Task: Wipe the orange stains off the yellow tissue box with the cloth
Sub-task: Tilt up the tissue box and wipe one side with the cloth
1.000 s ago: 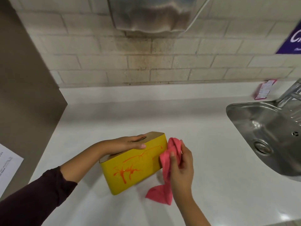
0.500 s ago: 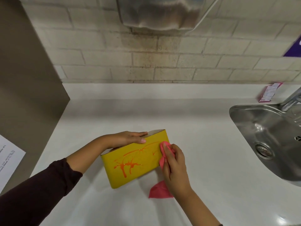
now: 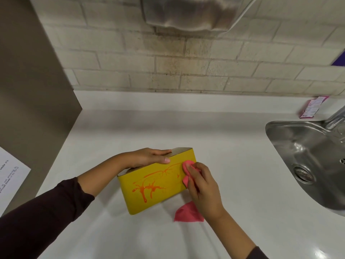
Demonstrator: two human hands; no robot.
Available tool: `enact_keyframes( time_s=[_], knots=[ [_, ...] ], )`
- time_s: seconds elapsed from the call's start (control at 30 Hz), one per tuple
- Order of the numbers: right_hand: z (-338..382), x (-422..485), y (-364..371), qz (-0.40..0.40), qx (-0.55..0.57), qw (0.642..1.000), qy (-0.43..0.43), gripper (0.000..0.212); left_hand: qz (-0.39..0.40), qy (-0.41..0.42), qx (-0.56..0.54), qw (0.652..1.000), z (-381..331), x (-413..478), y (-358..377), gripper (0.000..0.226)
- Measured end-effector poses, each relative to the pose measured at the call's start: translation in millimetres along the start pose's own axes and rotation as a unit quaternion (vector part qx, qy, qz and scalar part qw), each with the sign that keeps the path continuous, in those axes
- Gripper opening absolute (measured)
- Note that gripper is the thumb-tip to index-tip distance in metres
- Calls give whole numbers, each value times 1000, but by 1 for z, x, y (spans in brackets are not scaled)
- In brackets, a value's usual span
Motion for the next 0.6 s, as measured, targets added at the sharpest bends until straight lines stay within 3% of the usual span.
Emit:
enact_keyframes(
  time_s=[0.2, 0.47, 0.6],
  knots=[
    [-8, 8, -3, -102, 45, 987, 118, 33, -4, -5, 11, 1000, 0, 1, 0, 71],
    [7, 0, 0, -27, 5, 999, 21, 32, 0, 3, 8, 1000, 0, 1, 3, 71],
    [-3, 4, -6, -91, 25, 991, 97, 30, -1, 6, 8, 1000, -2, 1, 4, 80]
  ],
)
Point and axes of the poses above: each hand's wrist, its own x-axis towards the middle knuckle, its own y-axis out of the palm, z = x × y, the point moved 7 cm from there along x, towards the middle knuckle, and after that the axes turned 5 degrees about -y, right-handed, at the moved point
